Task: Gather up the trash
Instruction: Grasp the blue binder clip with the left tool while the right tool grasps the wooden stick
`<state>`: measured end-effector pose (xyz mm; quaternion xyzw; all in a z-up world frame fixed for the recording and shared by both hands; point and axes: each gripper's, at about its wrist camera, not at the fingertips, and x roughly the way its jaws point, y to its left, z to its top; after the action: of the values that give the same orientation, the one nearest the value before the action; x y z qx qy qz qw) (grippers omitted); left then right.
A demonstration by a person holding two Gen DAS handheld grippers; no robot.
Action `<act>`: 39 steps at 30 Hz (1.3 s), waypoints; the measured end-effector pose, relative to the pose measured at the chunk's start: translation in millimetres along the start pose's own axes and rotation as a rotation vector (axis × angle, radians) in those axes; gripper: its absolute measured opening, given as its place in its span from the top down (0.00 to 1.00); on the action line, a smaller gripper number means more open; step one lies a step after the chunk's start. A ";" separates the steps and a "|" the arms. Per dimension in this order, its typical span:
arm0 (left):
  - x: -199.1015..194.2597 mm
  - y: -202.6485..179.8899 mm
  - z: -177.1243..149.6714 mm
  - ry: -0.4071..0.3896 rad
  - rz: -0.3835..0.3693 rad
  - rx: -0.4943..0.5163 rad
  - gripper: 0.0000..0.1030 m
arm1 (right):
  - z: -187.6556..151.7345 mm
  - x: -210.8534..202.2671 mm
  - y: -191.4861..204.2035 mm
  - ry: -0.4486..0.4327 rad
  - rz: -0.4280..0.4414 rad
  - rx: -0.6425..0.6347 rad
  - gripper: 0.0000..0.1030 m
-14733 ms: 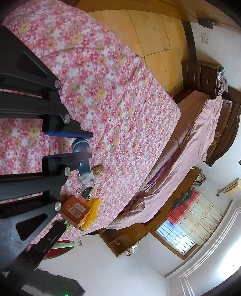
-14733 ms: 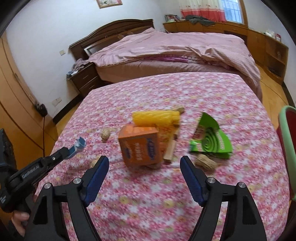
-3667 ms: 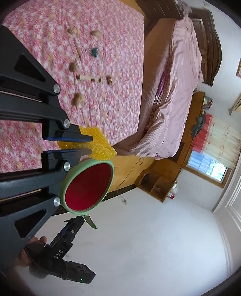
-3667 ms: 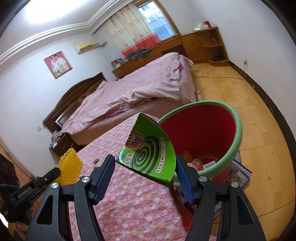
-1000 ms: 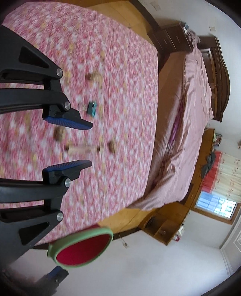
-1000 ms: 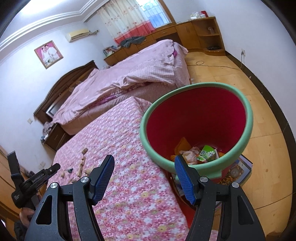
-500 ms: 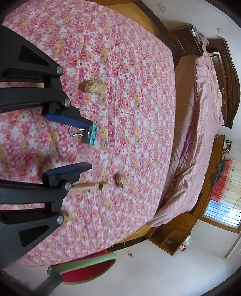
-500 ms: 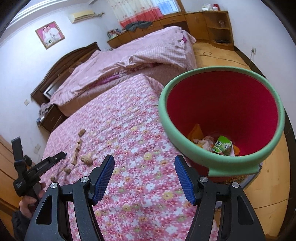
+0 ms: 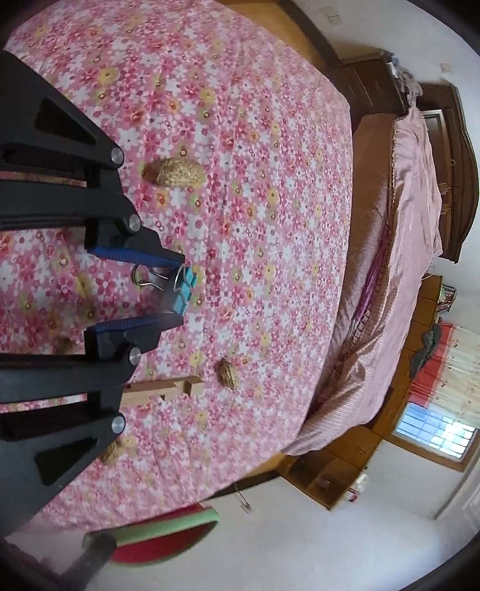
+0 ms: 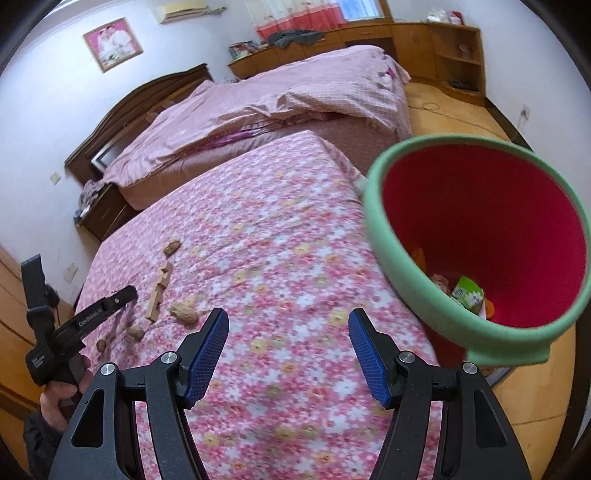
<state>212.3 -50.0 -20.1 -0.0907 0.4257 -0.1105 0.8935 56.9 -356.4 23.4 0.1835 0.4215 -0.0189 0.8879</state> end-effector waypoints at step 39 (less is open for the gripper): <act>-145.9 108.9 -28.2 -0.199 0.102 -0.186 0.76 | 2.6 106.6 137.9 0.120 0.032 -0.296 0.90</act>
<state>113.9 92.6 42.6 -0.1618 0.3477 -0.0158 0.9234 153.4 -215.9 -12.9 0.0583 0.4689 0.0685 0.8787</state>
